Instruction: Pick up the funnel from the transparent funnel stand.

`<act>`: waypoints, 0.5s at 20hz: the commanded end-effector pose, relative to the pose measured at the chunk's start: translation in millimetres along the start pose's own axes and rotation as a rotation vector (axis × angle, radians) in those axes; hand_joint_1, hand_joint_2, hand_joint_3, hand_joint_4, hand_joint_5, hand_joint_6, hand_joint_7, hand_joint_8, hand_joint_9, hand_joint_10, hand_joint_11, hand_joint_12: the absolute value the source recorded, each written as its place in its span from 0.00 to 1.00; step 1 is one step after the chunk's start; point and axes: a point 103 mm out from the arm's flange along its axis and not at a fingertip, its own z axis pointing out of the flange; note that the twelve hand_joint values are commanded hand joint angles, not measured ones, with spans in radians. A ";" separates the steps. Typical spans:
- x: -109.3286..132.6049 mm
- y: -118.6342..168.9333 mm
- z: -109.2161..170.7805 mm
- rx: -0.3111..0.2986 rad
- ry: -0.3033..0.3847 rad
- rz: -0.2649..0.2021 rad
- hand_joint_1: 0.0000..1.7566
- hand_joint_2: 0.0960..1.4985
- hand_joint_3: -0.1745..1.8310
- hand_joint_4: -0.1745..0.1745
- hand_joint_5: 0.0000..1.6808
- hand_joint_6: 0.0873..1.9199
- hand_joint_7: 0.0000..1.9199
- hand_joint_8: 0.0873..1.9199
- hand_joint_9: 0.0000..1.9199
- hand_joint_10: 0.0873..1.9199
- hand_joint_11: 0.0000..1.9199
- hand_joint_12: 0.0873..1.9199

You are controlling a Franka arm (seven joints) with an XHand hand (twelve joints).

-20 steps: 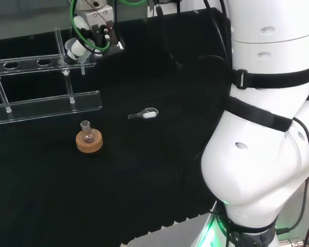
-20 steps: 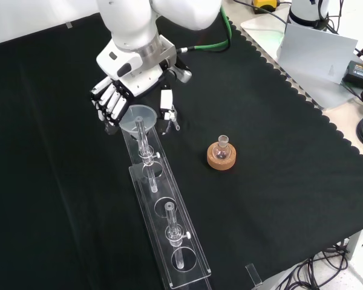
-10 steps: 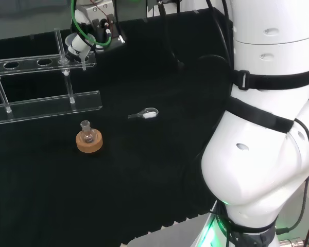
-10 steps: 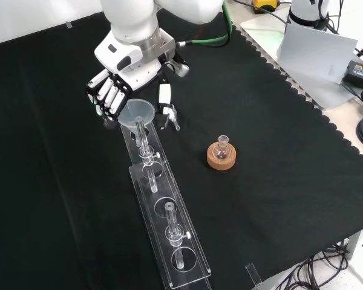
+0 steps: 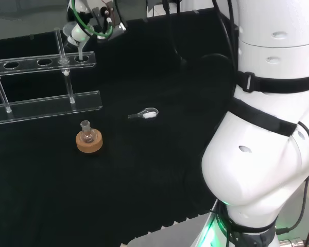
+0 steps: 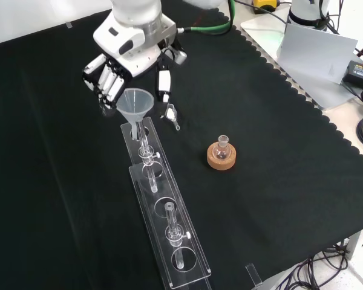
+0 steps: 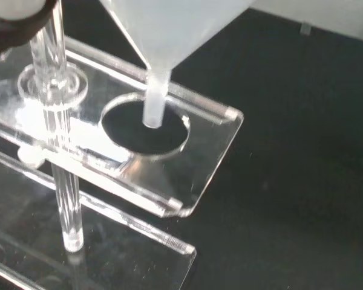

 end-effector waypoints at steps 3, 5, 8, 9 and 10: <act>-9.9 -11.6 -21.9 -0.018 -0.016 -0.014 0.48 0.42 0.17 0.42 0.37 0.24 0.48 0.23 0.43 0.21 0.04 0.79; -10.8 -15.1 -26.5 -0.026 -0.019 -0.019 0.48 0.41 0.19 0.42 0.37 0.25 0.48 0.24 0.44 0.21 0.05 0.79; -13.1 -20.2 -33.1 -0.027 -0.020 -0.025 0.48 0.39 0.21 0.42 0.37 0.26 0.48 0.24 0.44 0.20 0.05 0.79; -14.3 -21.8 -34.5 -0.025 -0.017 -0.023 0.48 0.39 0.21 0.42 0.37 0.27 0.48 0.24 0.44 0.20 0.05 0.79; -15.6 -23.6 -36.0 -0.024 -0.022 -0.022 0.48 0.38 0.22 0.42 0.37 0.27 0.48 0.24 0.44 0.20 0.06 0.78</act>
